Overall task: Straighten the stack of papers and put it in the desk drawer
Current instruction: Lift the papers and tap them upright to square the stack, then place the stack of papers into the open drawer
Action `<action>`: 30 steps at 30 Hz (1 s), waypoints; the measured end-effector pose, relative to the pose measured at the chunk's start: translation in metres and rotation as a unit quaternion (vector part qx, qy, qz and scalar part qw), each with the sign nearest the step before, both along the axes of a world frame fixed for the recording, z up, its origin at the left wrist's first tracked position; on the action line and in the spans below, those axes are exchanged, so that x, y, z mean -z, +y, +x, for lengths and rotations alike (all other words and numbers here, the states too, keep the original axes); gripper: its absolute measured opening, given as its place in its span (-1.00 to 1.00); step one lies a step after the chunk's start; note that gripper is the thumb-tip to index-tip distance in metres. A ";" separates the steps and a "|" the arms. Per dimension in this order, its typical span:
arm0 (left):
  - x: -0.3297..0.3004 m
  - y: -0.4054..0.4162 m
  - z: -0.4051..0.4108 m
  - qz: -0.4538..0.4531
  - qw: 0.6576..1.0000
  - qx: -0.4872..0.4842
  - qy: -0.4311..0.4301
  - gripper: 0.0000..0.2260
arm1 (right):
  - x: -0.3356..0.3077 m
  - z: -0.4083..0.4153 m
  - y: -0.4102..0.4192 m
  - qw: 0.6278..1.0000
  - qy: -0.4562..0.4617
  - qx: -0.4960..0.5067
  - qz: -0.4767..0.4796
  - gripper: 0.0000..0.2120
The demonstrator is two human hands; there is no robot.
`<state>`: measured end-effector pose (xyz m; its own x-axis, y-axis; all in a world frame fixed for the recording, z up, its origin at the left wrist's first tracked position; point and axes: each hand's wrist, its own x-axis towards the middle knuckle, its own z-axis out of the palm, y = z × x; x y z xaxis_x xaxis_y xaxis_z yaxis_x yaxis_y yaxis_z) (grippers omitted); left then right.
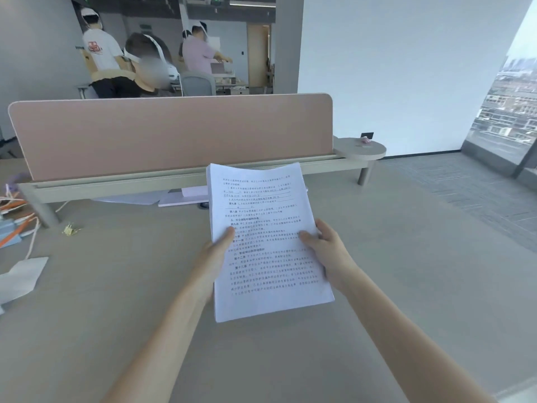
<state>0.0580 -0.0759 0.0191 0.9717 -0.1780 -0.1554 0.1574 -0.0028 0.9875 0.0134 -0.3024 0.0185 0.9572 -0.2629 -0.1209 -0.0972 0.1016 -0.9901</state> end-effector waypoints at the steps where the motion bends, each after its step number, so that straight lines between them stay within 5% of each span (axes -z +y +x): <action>1: 0.000 -0.005 -0.010 -0.004 1.000 0.002 0.000 -0.78 | 0.001 -0.011 -0.004 1.000 0.001 0.007 0.002 -0.92; 30: 0.020 -0.271 -0.320 -0.029 0.974 0.224 0.023 -0.64 | 0.028 -0.415 -0.218 0.953 0.062 0.295 -0.036 -0.69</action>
